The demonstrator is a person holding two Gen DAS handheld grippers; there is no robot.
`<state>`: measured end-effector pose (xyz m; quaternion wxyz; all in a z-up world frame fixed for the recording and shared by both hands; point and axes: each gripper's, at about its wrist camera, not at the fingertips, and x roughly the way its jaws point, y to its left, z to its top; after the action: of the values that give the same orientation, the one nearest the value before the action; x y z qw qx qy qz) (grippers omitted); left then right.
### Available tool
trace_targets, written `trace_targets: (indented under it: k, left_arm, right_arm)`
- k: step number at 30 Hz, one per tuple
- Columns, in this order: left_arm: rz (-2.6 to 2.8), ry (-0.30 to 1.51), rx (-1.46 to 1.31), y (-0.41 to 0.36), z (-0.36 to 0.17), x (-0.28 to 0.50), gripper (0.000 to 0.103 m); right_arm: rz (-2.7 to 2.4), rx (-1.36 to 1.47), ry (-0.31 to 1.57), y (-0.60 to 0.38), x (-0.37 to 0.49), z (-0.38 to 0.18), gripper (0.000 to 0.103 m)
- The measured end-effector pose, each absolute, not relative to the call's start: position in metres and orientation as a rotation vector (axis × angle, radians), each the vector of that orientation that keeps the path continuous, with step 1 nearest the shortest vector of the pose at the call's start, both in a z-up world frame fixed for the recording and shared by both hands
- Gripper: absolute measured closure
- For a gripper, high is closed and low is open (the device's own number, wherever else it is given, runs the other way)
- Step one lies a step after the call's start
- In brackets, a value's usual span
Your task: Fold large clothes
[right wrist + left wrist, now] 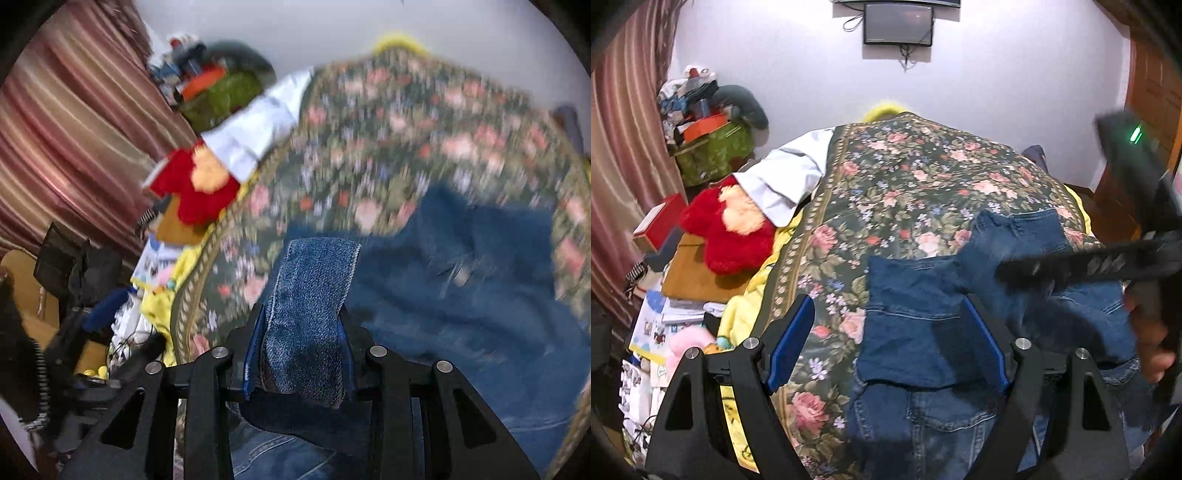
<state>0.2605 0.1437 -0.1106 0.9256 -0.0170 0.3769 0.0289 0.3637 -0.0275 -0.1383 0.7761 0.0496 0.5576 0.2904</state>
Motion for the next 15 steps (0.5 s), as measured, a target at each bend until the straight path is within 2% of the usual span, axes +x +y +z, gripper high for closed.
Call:
trace_targets:
  k: [7,11,15]
  left_arm:
    - [0.085,0.799,-0.044,0.155,-0.122,0.257,0.022]
    - [0.05,0.863,-0.1,0.161,-0.14,0.256,0.022]
    - [0.037,0.93,-0.114,0.16,-0.162,0.259,0.022]
  right_arm:
    - [0.663,-0.04,1.395,0.001,0.358,-0.183,0.069]
    - [0.663,-0.043,1.357,-0.001,0.357,-0.167,0.069]
    - [0.657,-0.082,1.245,-0.019,0.353,-0.128,0.069]
